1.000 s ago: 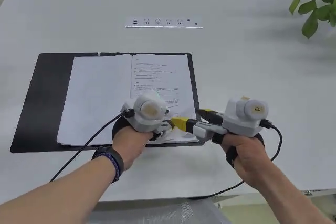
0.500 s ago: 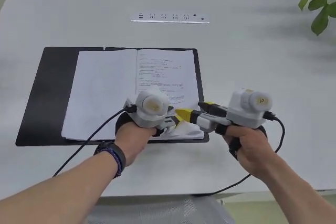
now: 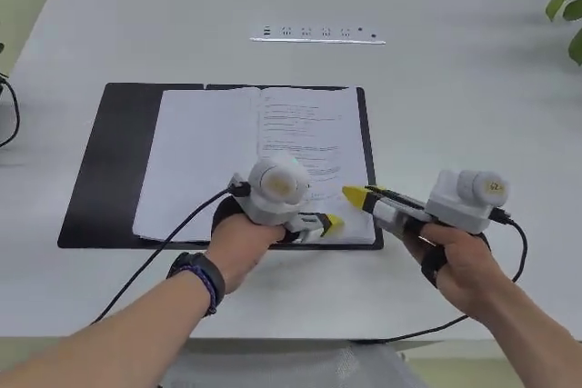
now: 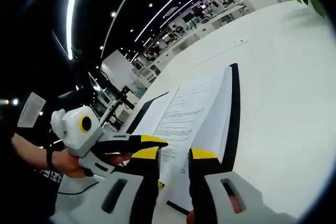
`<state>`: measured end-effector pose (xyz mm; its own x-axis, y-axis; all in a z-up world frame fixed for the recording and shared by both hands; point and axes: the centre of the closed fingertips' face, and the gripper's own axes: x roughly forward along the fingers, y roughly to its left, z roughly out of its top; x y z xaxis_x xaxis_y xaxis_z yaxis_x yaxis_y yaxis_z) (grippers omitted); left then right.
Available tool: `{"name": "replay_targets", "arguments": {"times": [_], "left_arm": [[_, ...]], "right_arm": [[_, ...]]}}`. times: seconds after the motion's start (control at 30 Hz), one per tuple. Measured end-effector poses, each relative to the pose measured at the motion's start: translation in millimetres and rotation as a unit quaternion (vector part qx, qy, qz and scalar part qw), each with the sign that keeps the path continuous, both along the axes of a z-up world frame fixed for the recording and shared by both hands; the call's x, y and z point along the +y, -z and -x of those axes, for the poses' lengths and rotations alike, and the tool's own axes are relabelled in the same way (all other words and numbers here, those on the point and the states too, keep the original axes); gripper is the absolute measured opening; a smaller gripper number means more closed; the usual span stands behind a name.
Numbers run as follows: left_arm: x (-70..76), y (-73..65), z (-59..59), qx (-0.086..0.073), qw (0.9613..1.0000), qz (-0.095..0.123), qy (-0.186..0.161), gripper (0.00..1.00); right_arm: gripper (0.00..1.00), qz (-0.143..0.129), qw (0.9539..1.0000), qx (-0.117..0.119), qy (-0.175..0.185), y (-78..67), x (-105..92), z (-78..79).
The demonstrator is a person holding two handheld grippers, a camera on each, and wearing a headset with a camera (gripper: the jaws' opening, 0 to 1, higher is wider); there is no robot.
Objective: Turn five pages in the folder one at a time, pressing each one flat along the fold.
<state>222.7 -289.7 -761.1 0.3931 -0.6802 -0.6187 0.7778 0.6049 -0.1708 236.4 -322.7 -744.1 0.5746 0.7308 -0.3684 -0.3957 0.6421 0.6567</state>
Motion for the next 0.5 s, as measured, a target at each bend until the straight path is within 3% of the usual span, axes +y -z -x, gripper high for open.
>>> {"name": "replay_targets", "arguments": {"times": [0.17, 0.37, 0.5], "left_arm": [[14.5, -8.0, 6.0, -0.006, 1.0, -0.003, -0.006, 0.53], [40.8, -22.3, 4.8, -0.014, 0.9989, 0.01, -0.044, 0.55], [58.0, -28.4, 5.7, -0.019, 0.998, 0.007, -0.059, 0.57]], "right_arm": [[0.0, -0.006, 1.0, -0.001, 0.002, 0.4, 8.3, 0.9], [0.0, -0.02, 0.9998, 0.0, 0.007, -11.2, 21.3, 2.0], [0.0, -0.025, 0.9996, -0.004, 0.011, -18.5, 26.9, 0.9]]}}
